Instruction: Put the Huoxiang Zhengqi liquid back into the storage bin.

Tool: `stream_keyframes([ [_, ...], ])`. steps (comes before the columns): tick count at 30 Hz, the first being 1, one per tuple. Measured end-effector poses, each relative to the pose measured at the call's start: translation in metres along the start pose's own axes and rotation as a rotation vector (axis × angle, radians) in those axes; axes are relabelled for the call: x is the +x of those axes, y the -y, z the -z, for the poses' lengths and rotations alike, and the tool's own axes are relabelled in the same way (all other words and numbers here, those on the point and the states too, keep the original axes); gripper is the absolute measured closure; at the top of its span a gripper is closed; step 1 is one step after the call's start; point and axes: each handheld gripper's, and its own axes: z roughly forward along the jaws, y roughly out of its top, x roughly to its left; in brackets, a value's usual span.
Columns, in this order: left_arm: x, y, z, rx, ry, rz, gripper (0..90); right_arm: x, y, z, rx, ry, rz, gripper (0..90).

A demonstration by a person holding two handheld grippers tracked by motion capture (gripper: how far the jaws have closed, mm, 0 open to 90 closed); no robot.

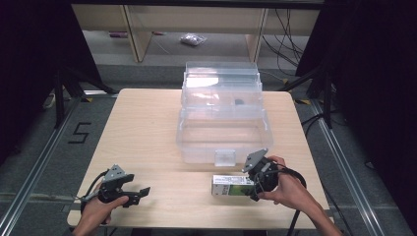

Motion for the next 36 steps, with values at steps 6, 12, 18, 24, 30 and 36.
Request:
stream_keyframes([
  [6,0.0,0.0,0.0,-0.001,0.0,0.0,15.9,0.0,-0.013,-0.008,0.039,-0.022,0.044,23.6],
  [12,0.0,0.0,0.0,0.0,0.0,0.002,15.9,0.0,-0.023,-0.016,0.097,-0.055,0.078,26.2],
  [18,0.0,0.0,0.0,-0.002,0.001,0.006,15.9,0.002,-0.032,-0.025,0.188,-0.042,0.13,30.6],
  [24,0.001,0.0,0.001,0.012,0.006,-0.004,15.9,0.001,-0.038,-0.035,0.236,-0.068,0.191,37.9],
  [30,0.001,0.0,0.001,0.012,0.009,-0.004,15.9,0.001,-0.042,-0.04,0.266,-0.085,0.196,43.9],
  [36,0.001,-0.001,0.001,0.016,0.008,-0.005,15.9,0.004,-0.047,-0.042,0.309,-0.1,0.19,48.5],
])
